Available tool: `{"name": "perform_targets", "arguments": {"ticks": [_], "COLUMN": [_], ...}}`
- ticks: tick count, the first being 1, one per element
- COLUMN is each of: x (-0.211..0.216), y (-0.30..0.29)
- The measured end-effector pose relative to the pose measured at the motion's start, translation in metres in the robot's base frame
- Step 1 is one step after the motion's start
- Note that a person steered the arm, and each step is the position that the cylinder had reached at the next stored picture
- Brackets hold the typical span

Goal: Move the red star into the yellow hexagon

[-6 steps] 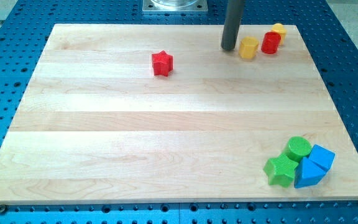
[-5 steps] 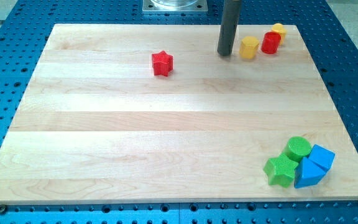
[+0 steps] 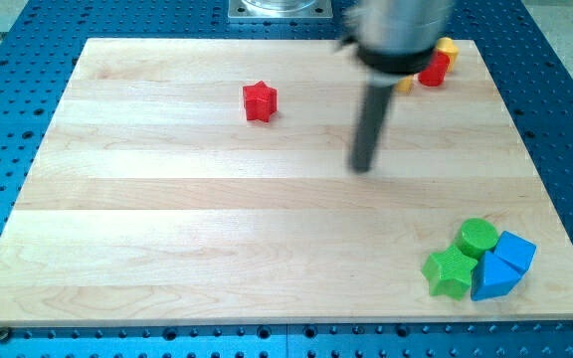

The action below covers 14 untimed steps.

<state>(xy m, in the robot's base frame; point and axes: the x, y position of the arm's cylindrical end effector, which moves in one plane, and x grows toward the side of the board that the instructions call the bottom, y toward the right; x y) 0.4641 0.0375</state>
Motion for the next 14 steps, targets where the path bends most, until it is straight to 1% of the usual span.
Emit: {"name": "perform_targets", "arguments": {"ticks": [1, 2, 3, 4, 5, 6, 7, 8, 9, 10, 11, 12, 13, 14], "x": [0.049, -0.009, -0.071, -0.119, -0.149, -0.131, -0.125, -0.149, -0.181, -0.196, -0.198, -0.2, -0.207, -0.219], "y": [-0.139, -0.172, -0.116, -0.061, 0.013, -0.055, -0.085, -0.088, -0.038, -0.008, -0.045, 0.008, 0.025, -0.049]}}
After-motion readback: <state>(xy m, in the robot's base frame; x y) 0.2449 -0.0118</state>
